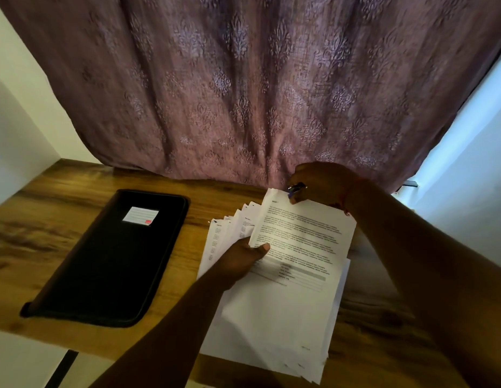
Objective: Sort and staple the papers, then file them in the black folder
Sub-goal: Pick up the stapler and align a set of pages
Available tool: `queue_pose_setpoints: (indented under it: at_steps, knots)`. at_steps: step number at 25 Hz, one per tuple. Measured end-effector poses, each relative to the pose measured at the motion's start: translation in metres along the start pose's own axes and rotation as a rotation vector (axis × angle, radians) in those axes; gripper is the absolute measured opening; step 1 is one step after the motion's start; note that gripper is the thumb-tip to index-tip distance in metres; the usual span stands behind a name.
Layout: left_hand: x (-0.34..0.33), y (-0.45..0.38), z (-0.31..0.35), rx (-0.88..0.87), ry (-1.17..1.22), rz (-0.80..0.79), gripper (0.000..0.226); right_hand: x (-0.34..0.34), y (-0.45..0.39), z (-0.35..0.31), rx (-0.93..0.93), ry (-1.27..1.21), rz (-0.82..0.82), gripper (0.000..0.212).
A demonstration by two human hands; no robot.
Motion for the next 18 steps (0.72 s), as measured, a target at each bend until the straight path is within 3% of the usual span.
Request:
queue_pose_setpoints:
  at_steps: [3, 14, 18]
  knots:
    - [-0.002, 0.003, 0.006, 0.012, 0.01, -0.003, 0.025, 0.004, -0.008, -0.01, 0.044, -0.038, -0.105, 0.04]
    - [0.005, 0.006, 0.018, -0.018, -0.116, -0.015, 0.023, 0.019, -0.029, -0.035, 0.22, 0.206, -0.199, 0.045]
    - [0.005, 0.002, 0.02, -0.014, -0.202, -0.008, 0.039, 0.02, -0.035, -0.043, 0.255, 0.293, -0.242, 0.04]
Point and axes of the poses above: each hand's wrist, its own y-axis away from the middle knuckle, its own x-axis out of the back of the hand, z = x × y, the point moved 2 cm from there along -y, towards the middle knuckle, and after that the axes turned 6 degrees about z, right-handed, at the moved point
